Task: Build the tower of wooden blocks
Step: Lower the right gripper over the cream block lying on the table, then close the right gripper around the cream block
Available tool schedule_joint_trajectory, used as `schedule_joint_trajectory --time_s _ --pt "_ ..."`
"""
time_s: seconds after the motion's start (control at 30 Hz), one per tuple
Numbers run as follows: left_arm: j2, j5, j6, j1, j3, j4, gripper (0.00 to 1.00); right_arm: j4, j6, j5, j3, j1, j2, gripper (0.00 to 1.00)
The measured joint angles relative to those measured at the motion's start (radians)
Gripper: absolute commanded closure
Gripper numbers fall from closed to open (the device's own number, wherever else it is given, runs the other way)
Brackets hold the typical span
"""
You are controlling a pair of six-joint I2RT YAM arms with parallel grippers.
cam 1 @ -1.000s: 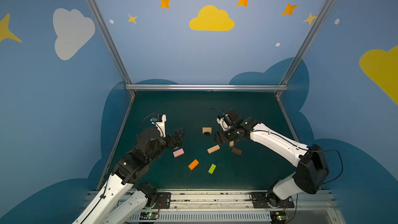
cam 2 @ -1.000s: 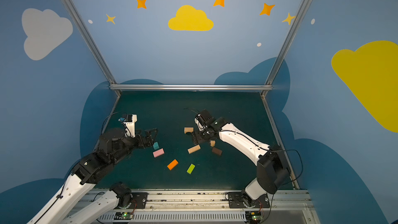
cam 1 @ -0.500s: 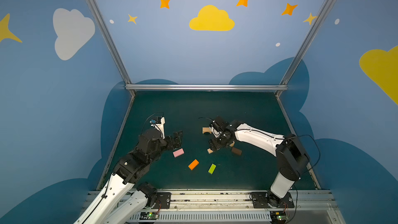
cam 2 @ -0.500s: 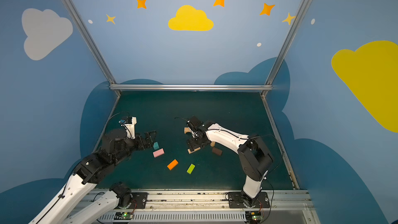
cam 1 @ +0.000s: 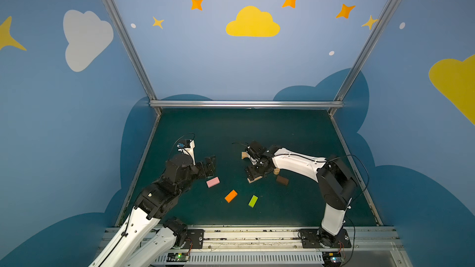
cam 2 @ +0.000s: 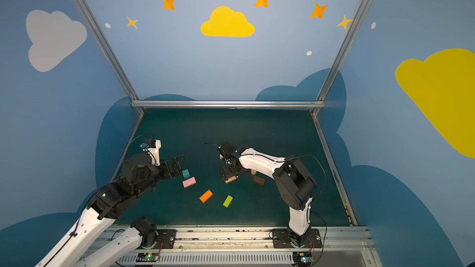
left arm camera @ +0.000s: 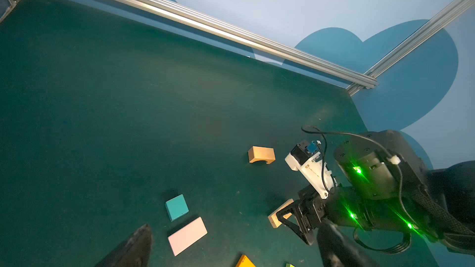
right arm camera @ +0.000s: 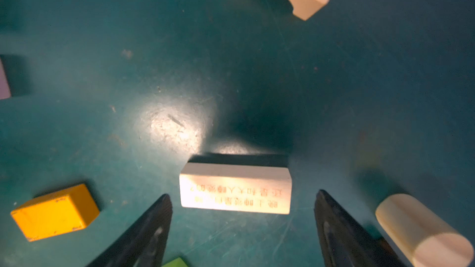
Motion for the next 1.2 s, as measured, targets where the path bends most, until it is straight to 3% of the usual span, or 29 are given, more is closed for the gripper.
schedule_joint_trajectory --time_s 1.2 --pt "-0.013 -0.009 0.003 0.014 0.0 -0.031 0.01 -0.003 0.019 0.028 0.02 0.032 0.055 0.15"
